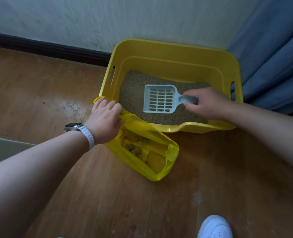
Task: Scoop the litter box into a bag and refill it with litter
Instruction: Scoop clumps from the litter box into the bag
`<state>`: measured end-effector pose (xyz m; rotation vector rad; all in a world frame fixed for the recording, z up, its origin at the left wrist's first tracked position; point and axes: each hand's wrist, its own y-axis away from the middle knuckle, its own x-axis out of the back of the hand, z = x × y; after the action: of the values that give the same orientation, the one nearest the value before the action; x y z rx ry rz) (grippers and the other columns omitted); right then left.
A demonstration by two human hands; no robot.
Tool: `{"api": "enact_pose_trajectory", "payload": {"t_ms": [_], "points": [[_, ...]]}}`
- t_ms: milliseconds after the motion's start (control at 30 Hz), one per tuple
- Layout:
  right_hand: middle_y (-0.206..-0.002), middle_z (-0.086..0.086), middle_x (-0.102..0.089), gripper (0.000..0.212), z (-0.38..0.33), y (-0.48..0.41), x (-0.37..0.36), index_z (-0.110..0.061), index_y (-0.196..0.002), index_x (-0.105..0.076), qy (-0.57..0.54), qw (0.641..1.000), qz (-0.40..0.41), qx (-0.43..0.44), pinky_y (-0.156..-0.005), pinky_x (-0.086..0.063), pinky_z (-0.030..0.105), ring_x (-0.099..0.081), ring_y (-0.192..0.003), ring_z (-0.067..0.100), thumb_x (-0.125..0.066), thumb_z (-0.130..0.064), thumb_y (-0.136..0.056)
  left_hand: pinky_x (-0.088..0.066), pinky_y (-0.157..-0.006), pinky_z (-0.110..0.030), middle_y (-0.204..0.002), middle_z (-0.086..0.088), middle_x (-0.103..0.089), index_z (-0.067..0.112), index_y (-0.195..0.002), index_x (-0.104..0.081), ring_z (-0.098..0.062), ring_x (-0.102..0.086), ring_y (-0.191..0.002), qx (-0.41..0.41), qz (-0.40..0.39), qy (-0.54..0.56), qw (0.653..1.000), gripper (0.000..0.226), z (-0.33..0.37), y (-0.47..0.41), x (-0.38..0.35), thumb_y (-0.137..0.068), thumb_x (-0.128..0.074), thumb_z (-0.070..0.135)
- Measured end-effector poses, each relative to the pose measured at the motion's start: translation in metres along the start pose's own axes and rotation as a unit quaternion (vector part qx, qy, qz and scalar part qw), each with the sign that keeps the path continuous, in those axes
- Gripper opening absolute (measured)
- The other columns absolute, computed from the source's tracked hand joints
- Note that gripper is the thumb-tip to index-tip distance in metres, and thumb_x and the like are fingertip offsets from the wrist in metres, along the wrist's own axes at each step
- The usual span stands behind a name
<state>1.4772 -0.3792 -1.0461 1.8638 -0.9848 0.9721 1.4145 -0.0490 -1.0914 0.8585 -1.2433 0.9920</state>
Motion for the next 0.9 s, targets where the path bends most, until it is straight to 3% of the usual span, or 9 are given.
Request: {"api": "enact_pose_trajectory", "payload": {"t_ms": [133, 233, 367, 467, 567, 667, 767, 900], "points": [[-0.082, -0.004, -0.063, 0.025, 0.031, -0.013, 0.018, -0.029, -0.107, -0.065, 0.134, 0.984, -0.087, -0.078, -0.065, -0.050, 0.035, -0.057, -0.072, 0.015, -0.050, -0.042, -0.092, -0.029, -0.106, -0.057, -0.086, -0.006, -0.055, 0.014, -0.090, -0.053, -0.034, -0.050, -0.088, -0.001, 0.002, 0.003, 1.000, 0.021, 0.000, 0.000, -0.002, -0.080, -0.071, 0.021], [-0.077, -0.003, -0.062, 0.030, 0.048, -0.029, 0.032, -0.025, -0.105, -0.066, 0.245, 0.956, -0.115, -0.118, -0.057, -0.047, 0.029, -0.057, -0.070, 0.015, -0.048, -0.046, -0.093, -0.029, -0.106, -0.057, -0.085, -0.005, -0.054, 0.015, -0.089, -0.053, -0.033, -0.050, -0.087, -0.007, 0.007, 0.005, 1.000, 0.016, -0.001, 0.000, -0.002, -0.083, -0.064, 0.025], [-0.080, 0.004, -0.060, 0.035, 0.059, -0.053, 0.047, -0.012, -0.110, -0.065, 0.257, 0.932, -0.179, -0.184, -0.052, -0.053, 0.030, -0.064, -0.066, 0.020, -0.053, -0.041, -0.094, -0.029, -0.105, -0.056, -0.084, -0.004, -0.054, 0.015, -0.088, -0.053, -0.034, -0.051, -0.086, -0.011, 0.011, 0.003, 1.000, 0.016, -0.002, 0.000, -0.004, -0.082, -0.061, 0.027], [-0.085, 0.002, -0.058, 0.038, 0.057, -0.061, 0.044, -0.008, -0.116, -0.063, 0.299, 0.914, -0.213, -0.172, -0.053, -0.045, 0.026, -0.059, -0.071, 0.017, -0.049, -0.038, -0.098, -0.028, -0.104, -0.054, -0.082, -0.003, -0.053, 0.016, -0.087, -0.053, -0.033, -0.051, -0.085, -0.010, 0.017, 0.004, 1.000, 0.020, -0.002, -0.001, -0.004, -0.081, -0.051, 0.035], [-0.095, 0.005, -0.063, 0.037, 0.054, -0.068, 0.027, -0.009, -0.120, -0.063, 0.270, 0.932, -0.224, -0.093, -0.054, -0.036, 0.026, -0.055, -0.078, 0.018, -0.048, -0.035, -0.100, -0.027, -0.104, -0.051, -0.082, -0.003, -0.053, 0.016, -0.086, -0.052, -0.031, -0.049, -0.084, -0.010, 0.025, 0.010, 1.000, 0.026, -0.003, -0.001, -0.006, -0.081, -0.044, 0.040], [-0.082, -0.001, -0.060, 0.032, 0.057, -0.076, 0.007, -0.015, -0.116, -0.065, 0.208, 0.952, -0.216, -0.062, -0.057, -0.040, 0.028, -0.055, -0.073, 0.015, -0.050, -0.037, -0.099, -0.025, -0.105, -0.050, -0.082, -0.002, -0.052, 0.017, -0.087, -0.053, -0.031, -0.049, -0.084, -0.008, 0.027, 0.015, 0.999, 0.026, -0.005, -0.002, -0.007, -0.081, -0.044, 0.040], [-0.074, -0.001, -0.059, 0.028, 0.060, -0.085, -0.014, -0.020, -0.104, -0.066, 0.178, 0.966, -0.181, -0.042, -0.062, -0.044, 0.032, -0.055, -0.067, 0.016, -0.048, -0.041, -0.099, -0.024, -0.104, -0.049, -0.083, -0.003, -0.053, 0.016, -0.087, -0.053, -0.032, -0.050, -0.084, -0.008, 0.023, 0.016, 1.000, 0.025, -0.005, -0.002, -0.008, -0.081, -0.045, 0.039], [-0.070, -0.001, -0.056, 0.026, 0.048, -0.098, -0.037, -0.024, -0.082, -0.059, 0.126, 0.979, -0.155, -0.027, -0.057, -0.038, 0.029, -0.051, -0.063, 0.015, -0.047, -0.039, -0.100, -0.023, -0.104, -0.048, -0.084, -0.003, -0.053, 0.016, -0.087, -0.054, -0.031, -0.049, -0.085, -0.011, 0.022, 0.019, 1.000, 0.024, -0.005, -0.001, -0.008, -0.081, -0.046, 0.038]]}}
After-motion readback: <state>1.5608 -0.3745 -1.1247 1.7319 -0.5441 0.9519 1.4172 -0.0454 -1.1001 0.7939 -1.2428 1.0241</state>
